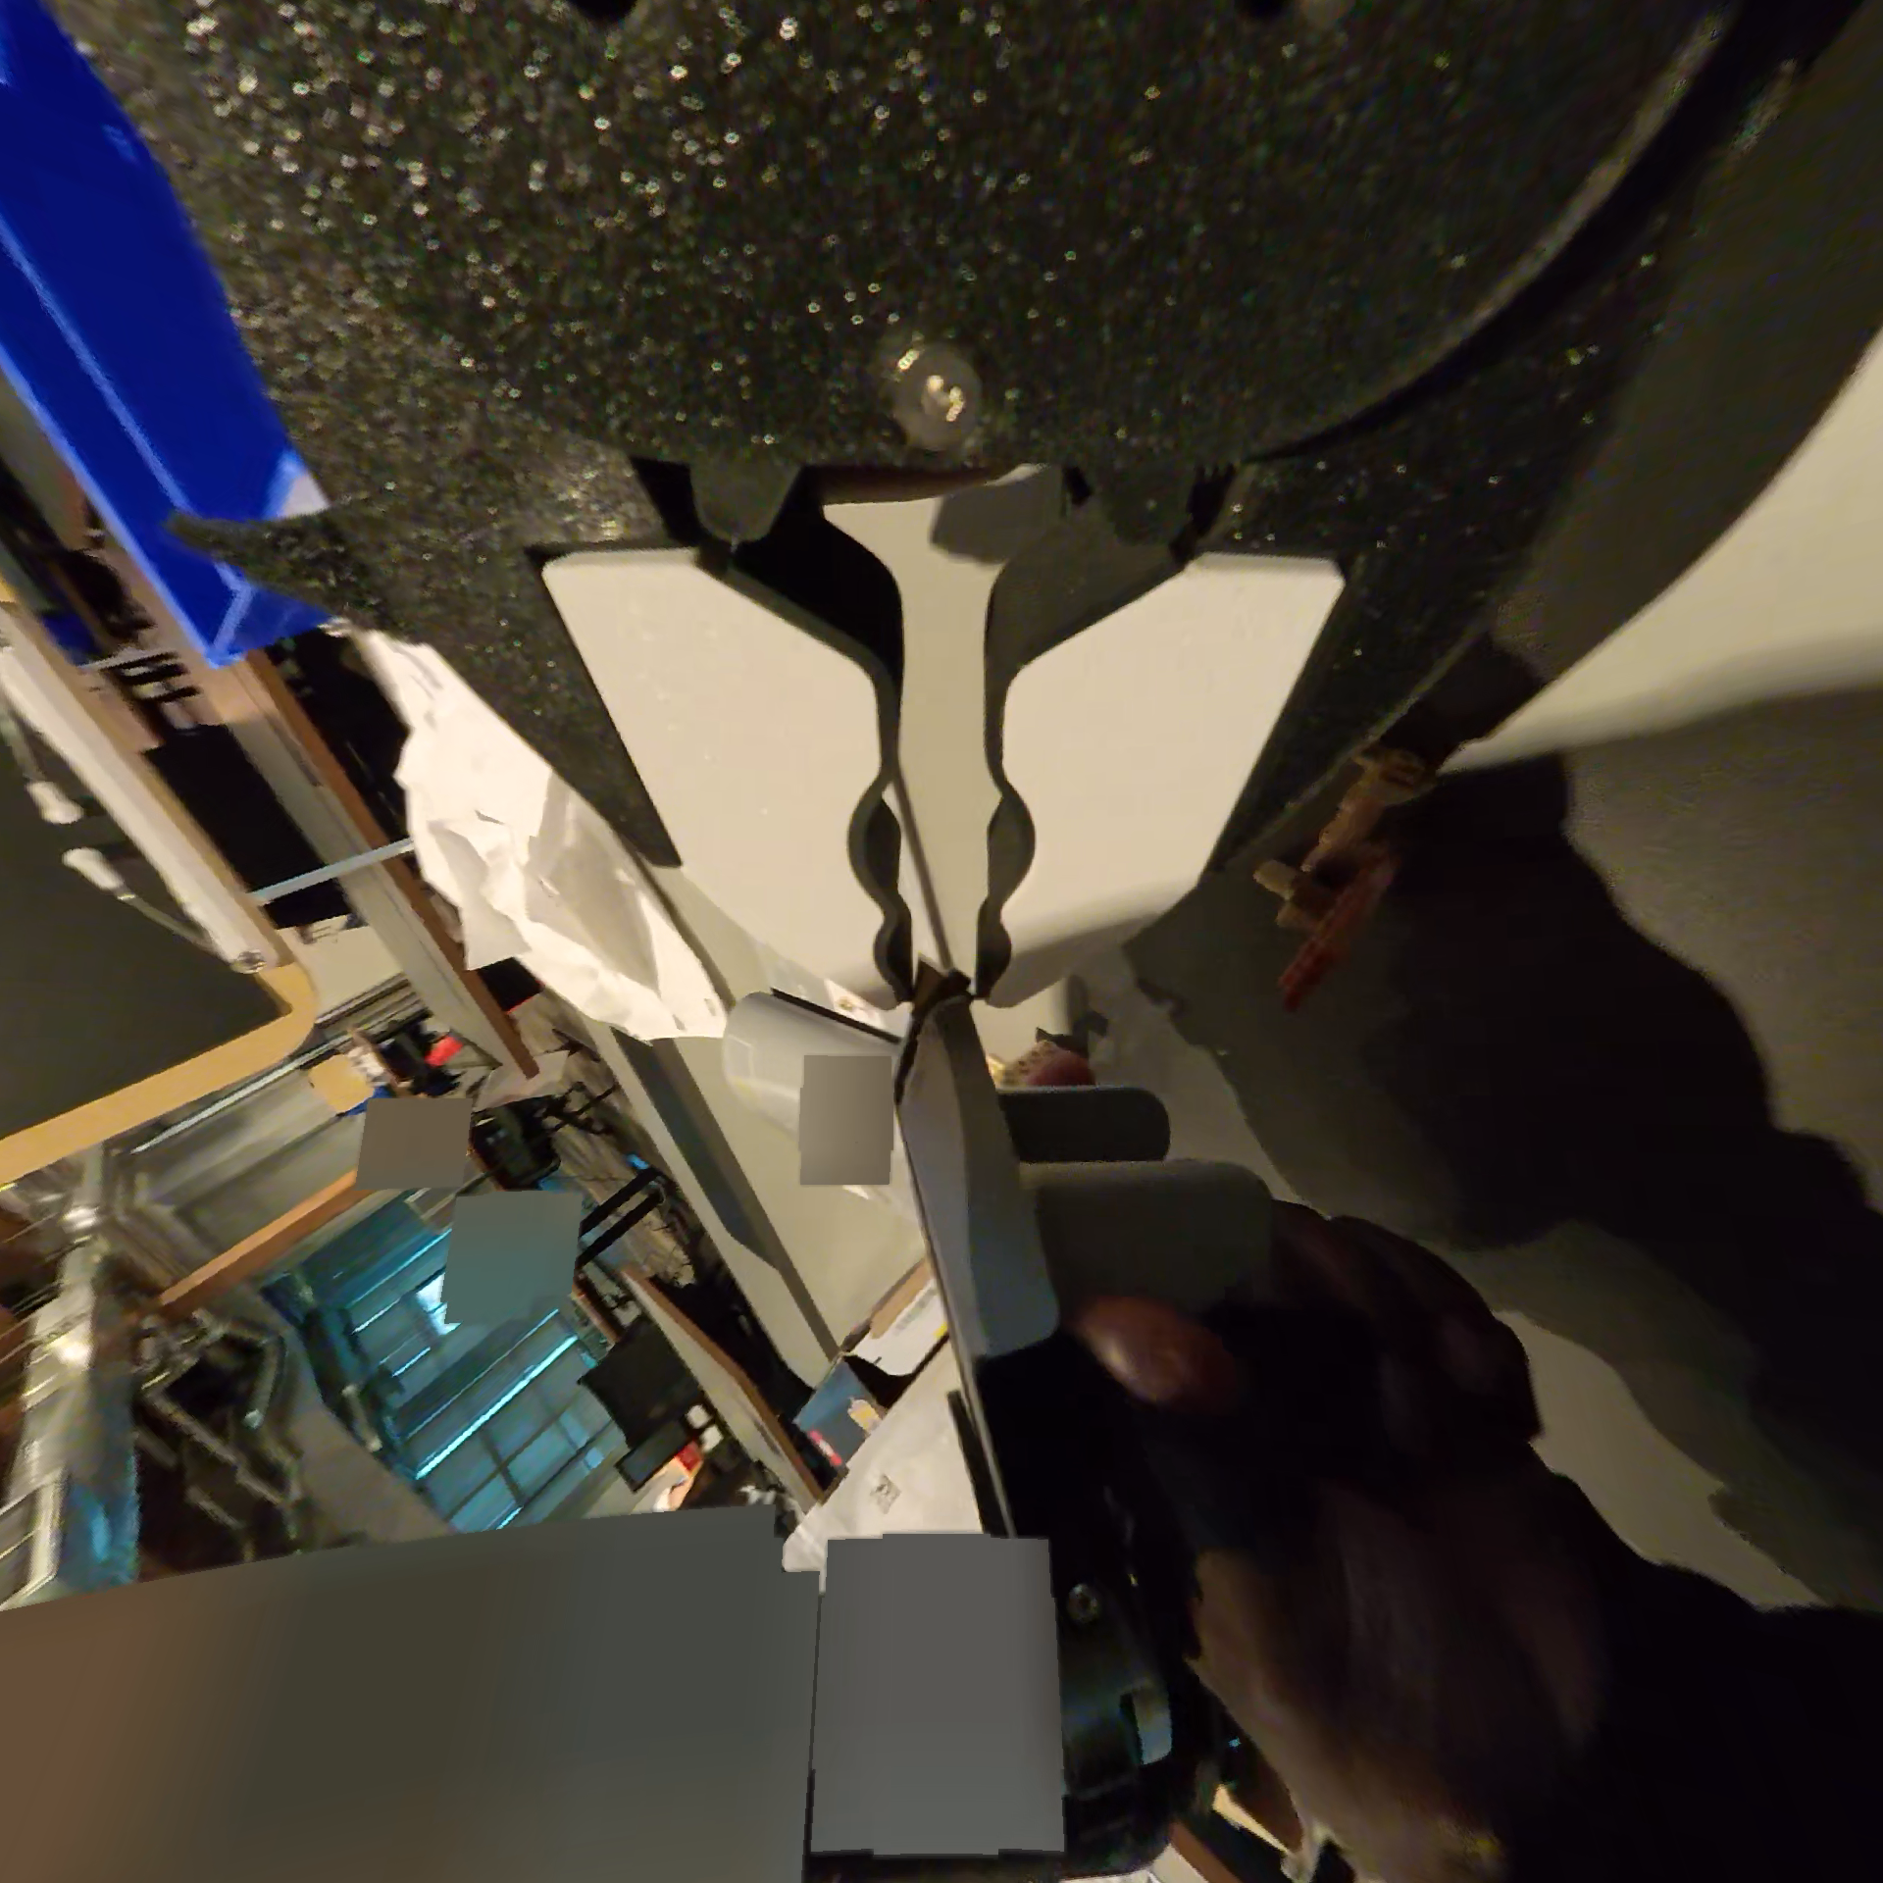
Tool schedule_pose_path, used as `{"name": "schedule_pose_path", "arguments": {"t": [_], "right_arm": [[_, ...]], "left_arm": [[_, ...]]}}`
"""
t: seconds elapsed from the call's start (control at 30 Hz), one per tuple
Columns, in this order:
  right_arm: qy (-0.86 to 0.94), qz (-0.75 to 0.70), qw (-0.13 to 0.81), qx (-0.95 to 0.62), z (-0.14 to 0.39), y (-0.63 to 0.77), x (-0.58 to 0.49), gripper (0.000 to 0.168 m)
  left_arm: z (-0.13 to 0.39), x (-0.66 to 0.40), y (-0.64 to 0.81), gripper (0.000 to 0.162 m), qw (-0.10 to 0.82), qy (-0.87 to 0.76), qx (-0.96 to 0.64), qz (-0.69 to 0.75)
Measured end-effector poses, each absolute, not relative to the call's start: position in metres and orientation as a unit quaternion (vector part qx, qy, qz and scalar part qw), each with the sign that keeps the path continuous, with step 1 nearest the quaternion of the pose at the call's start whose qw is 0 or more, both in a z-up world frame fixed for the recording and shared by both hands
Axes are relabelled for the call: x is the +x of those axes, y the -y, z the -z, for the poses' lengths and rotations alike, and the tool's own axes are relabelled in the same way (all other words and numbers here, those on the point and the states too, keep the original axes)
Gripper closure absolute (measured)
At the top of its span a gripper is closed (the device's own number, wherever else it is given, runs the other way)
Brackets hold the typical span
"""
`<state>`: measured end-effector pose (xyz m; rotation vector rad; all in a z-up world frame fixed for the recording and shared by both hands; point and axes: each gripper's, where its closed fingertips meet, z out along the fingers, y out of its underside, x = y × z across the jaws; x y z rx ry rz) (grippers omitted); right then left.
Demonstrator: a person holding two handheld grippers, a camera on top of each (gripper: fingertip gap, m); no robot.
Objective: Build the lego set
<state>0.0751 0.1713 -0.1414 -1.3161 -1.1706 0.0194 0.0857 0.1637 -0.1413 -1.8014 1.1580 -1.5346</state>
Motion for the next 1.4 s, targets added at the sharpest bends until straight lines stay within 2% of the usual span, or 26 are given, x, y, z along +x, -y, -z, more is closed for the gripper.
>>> {"name": "schedule_pose_path", "arguments": {"t": [0.17,0.37,0.5,0.83,1.4], "right_arm": [[0.495,-0.111,0.592,-0.626,0.148,-0.163,0.073,0.141],[0.356,-0.357,0.479,-0.718,0.141,-0.158,0.075,0.148],[0.302,-0.415,0.436,-0.74,0.139,-0.163,0.076,0.146],[0.293,-0.433,0.422,-0.74,0.139,-0.161,0.069,0.146],[0.278,-0.47,0.414,-0.728,0.133,-0.155,0.073,0.158]], "left_arm": [[0.143,0.083,-0.166,0.155,0.339,-0.493,-0.629,0.496],[0.143,0.075,-0.176,0.155,0.527,-0.638,-0.497,0.261],[0.141,0.077,-0.17,0.155,0.583,-0.68,-0.409,0.174],[0.138,0.078,-0.164,0.155,0.613,-0.702,-0.341,0.127],[0.13,0.074,-0.152,0.155,0.631,-0.709,-0.284,0.137]]}}
